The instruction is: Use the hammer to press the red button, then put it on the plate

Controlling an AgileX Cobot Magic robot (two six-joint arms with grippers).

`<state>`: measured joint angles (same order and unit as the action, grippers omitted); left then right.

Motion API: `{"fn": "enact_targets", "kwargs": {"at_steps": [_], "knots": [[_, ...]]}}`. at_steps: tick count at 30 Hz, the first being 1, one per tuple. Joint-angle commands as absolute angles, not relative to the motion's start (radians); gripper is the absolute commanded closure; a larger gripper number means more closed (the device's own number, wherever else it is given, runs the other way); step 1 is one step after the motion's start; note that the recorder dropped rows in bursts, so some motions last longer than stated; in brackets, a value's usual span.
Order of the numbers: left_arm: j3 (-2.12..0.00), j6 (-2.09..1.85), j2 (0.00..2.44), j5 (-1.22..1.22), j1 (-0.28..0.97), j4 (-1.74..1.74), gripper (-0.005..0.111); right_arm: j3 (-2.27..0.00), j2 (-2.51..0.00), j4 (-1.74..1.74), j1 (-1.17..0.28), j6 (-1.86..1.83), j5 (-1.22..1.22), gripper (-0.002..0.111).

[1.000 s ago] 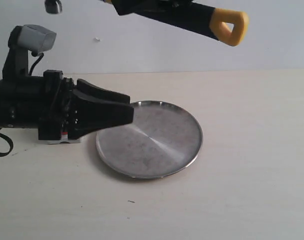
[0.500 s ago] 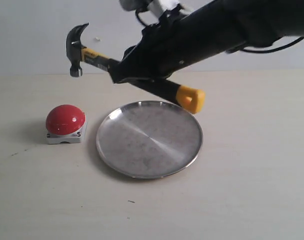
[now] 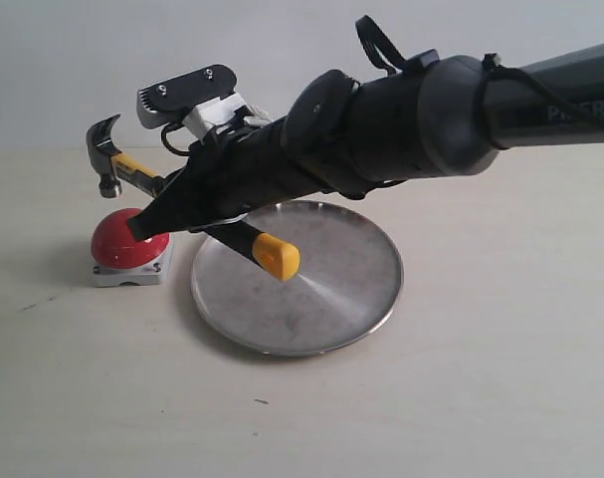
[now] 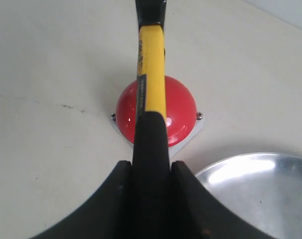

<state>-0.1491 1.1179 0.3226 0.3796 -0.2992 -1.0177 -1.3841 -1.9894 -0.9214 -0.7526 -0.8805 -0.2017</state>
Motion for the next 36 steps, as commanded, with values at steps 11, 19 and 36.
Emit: {"fn": "enact_targets", "kwargs": {"at_steps": [11,19,36], "knots": [[-0.133,1.125,0.317,0.361,-0.304,-1.013,0.107,-1.404,-1.851,-0.909,-0.755,-0.892,-0.155,0.108],[-0.133,1.127,0.317,0.339,-0.304,-1.013,0.107,-1.402,-1.99,-0.906,-0.755,-0.887,-0.167,0.108],[-0.133,1.132,0.317,0.334,-0.304,-1.013,0.107,-1.403,-1.763,-0.906,-0.753,-0.85,-0.155,0.108]]}}
